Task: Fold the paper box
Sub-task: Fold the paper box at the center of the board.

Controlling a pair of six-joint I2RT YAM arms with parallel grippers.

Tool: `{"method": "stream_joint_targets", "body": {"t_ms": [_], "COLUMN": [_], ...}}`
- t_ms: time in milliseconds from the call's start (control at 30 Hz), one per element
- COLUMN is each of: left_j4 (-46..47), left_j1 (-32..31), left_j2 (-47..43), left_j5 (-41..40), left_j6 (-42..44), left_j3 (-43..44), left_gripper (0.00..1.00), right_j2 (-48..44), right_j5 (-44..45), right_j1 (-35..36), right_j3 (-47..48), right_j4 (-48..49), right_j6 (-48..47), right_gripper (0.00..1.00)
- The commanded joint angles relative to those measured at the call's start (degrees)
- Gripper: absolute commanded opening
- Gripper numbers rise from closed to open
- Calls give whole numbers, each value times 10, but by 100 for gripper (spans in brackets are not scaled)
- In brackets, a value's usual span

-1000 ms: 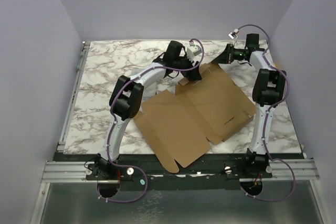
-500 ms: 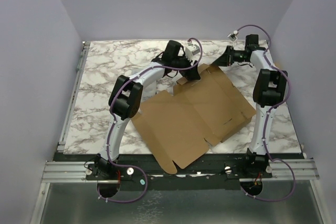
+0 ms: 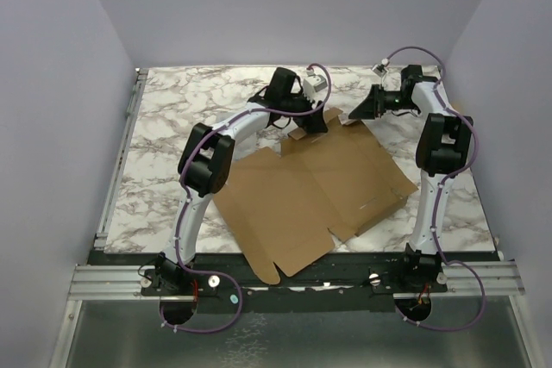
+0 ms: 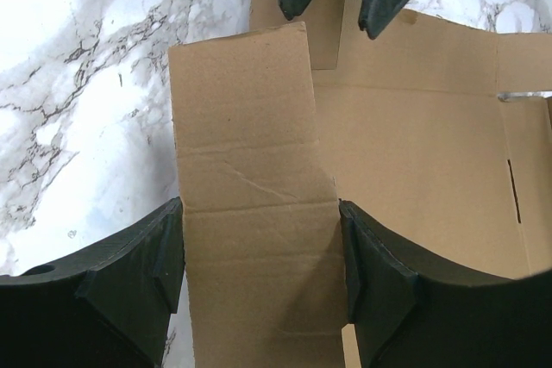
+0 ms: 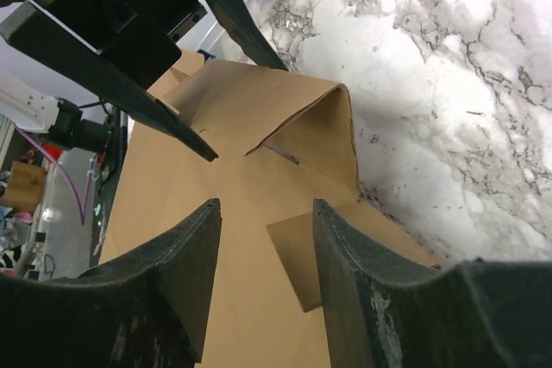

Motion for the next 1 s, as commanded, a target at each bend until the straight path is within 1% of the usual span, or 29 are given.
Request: {"method": "stream_joint_targets", "body": {"t_ms": [0,67,200,333,467,600,700,833,967], "left_j4": [17,17,16,16,16,17,16,16,15], "left_j1": [4,3,2,1,-1,-4,-5,-8,-10], "left_j2": [-13,-15,-24,-29,-34,-46,-61,-76,-85], "left_j5": [26,29,31,36,35,33,23,9,0], "left_j6": [-4,-6,-2,-1,-8,-3,5,7,10], "left_j3": [-12,-16,-26,-34,-34,-35,-45,-71,-83], "left_gripper": [28,28,28,29,29,29,29,28,28], "right_j2": [-2,-7,-31,-51,-72,-92,-99,-106,-102], "right_j5": [4,24,76,145,167,174,169,149,148], "right_j1": [-1,-1,-1,-1,0,4,5,4,4], "right_j3": [-9,-24,-65,-88,-127,-161,-164,-170,-162], "right_j4": [-47,-24,49,85,127,138,131,138,134], "right_j6": [-30,-3,59,87,114,97,83,84,84], "right_gripper": [50,47,35,30,29,30,30,30,31]}}
